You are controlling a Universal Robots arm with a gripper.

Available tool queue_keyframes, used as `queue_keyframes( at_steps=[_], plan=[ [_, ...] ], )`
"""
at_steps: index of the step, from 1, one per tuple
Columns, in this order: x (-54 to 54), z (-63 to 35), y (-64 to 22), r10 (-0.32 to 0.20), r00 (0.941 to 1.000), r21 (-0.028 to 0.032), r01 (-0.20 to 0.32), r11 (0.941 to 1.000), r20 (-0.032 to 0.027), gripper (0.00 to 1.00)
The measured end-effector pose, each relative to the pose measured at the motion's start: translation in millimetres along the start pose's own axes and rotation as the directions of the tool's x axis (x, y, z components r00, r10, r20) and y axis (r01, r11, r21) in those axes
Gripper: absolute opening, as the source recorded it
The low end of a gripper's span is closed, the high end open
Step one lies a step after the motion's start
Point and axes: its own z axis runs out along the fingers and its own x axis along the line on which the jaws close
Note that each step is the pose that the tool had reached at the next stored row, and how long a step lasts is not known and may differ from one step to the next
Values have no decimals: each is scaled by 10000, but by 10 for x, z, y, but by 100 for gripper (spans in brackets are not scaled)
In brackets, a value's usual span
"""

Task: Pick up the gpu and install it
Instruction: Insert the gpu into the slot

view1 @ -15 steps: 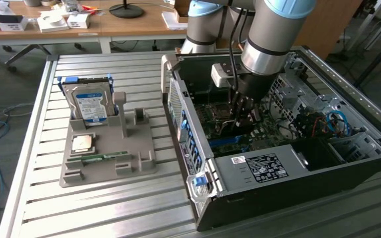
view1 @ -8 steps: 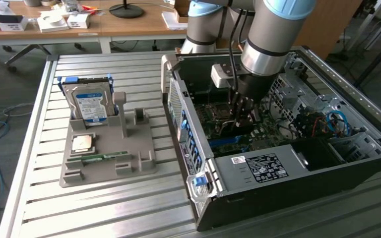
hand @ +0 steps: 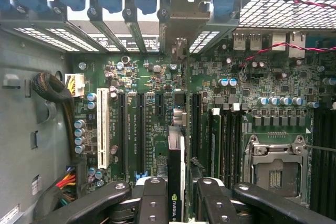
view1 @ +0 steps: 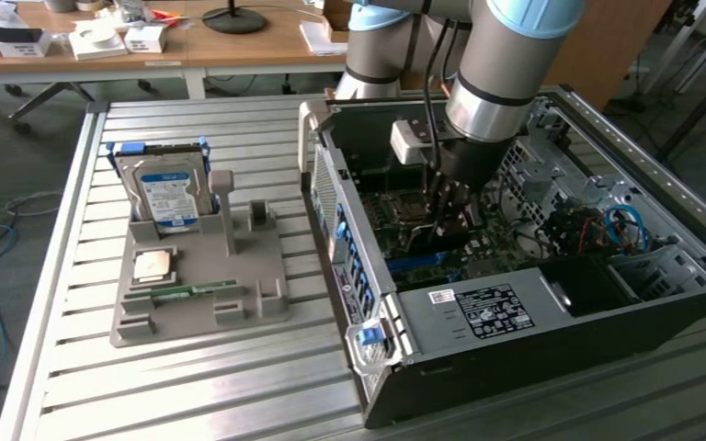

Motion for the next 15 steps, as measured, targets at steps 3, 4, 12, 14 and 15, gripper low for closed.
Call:
queue_keyframes(
  at_steps=[3,4,12,14,15],
  plan=[
    [-1,2,7,3,10000,2,-3,10000,3,26],
    [-1,2,9,2,10000,2,-2,10000,3,26],
    [1,25,12,0,10000,1,0,10000,1,26],
    [1,35,13,0,10000,2,0,10000,3,26],
    [1,40,13,0,10000,1,0,10000,3,26]
  ],
)
